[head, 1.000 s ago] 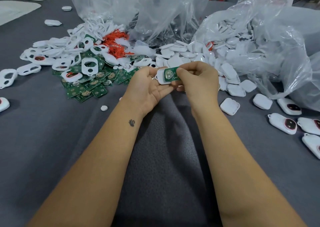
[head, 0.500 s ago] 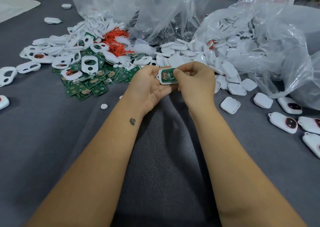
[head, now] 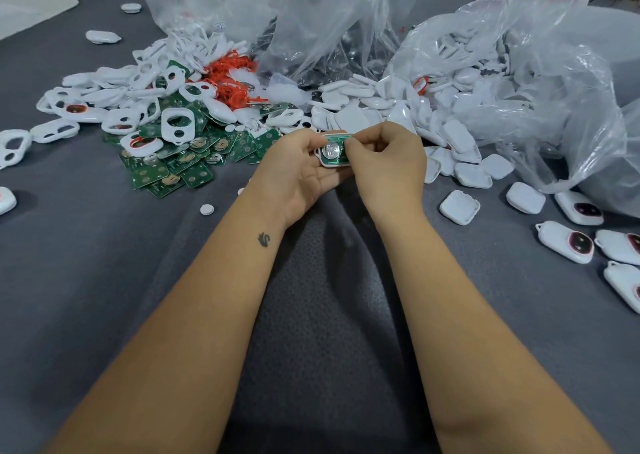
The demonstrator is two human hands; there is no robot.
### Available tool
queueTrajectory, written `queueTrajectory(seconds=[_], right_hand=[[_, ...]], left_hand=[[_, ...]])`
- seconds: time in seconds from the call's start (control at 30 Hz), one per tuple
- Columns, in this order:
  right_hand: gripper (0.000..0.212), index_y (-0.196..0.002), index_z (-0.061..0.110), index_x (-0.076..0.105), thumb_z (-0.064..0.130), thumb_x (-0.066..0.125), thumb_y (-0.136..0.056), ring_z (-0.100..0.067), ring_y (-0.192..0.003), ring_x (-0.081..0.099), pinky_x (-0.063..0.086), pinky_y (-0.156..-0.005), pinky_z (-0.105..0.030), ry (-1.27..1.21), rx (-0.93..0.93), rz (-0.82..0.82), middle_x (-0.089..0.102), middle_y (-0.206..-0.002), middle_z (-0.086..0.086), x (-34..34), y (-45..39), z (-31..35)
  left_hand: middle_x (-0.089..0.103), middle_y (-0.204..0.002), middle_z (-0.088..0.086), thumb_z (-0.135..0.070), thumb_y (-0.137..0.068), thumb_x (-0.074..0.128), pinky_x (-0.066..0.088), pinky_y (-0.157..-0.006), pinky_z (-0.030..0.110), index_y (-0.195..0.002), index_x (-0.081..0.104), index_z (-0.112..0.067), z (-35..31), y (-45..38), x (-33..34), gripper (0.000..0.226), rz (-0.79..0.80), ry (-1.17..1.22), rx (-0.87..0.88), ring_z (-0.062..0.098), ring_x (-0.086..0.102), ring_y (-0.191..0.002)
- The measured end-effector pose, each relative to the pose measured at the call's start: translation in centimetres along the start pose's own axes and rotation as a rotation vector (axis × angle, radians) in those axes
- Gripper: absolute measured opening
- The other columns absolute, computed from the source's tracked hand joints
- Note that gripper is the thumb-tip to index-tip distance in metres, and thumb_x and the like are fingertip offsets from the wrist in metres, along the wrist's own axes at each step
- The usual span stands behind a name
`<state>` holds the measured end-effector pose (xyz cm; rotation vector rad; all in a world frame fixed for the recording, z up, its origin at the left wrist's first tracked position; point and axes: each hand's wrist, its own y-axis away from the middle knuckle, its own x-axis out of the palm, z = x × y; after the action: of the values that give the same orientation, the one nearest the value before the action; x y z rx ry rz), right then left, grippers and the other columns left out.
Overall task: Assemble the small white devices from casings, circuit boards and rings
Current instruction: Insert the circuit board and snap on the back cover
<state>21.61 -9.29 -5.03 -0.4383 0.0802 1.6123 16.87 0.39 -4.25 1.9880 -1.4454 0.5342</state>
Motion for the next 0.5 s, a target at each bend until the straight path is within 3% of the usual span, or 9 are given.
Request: queueTrajectory(seconds=[0.13, 0.33, 0.5], right_hand=[[0.008, -0.071, 0.022, 0.065, 0.016, 0.065, -0.077, 0.000, -0.056, 0.054, 0.043, -0.056, -0.017, -0.045, 0.013, -0.018, 0.060, -0.061, 0.011, -0.06, -0.07, 0.01], [0.017, -0.063, 0.024, 0.062, 0.012, 0.064, -0.075, -0.006, -0.056, 0.055, 0.050, -0.060, -0.029, -0.153, 0.066, -0.008, 0.057, -0.052, 0.014, -0.19, -0.27, -0.01], [0.018, -0.061, 0.024, 0.062, 0.012, 0.064, -0.074, -0.001, -0.053, 0.052, 0.047, -0.059, -0.027, -0.147, 0.057, -0.015, 0.055, -0.048, 0.017, -0.37, -0.35, -0.08]], left_hand=[[0.057, -0.126, 0.034, -0.005, -0.096, 0.029, 0.055, -0.090, 0.040, -0.131, 0.044, 0.015, -0.12, 0.02, -0.03, 0.043, 0.006, 0.014, -0.015, 0.039, 0.059, -0.119], [0.060, -0.122, 0.033, -0.006, -0.097, 0.029, 0.057, -0.088, 0.040, -0.127, 0.047, 0.015, -0.23, 0.04, -0.06, 0.040, -0.012, 0.036, -0.027, 0.037, 0.062, -0.113], [0.062, -0.117, 0.031, -0.005, -0.097, 0.028, 0.057, -0.084, 0.039, -0.125, 0.047, 0.015, -0.29, 0.10, 0.00, 0.039, -0.018, 0.050, -0.031, 0.034, 0.064, -0.106]])
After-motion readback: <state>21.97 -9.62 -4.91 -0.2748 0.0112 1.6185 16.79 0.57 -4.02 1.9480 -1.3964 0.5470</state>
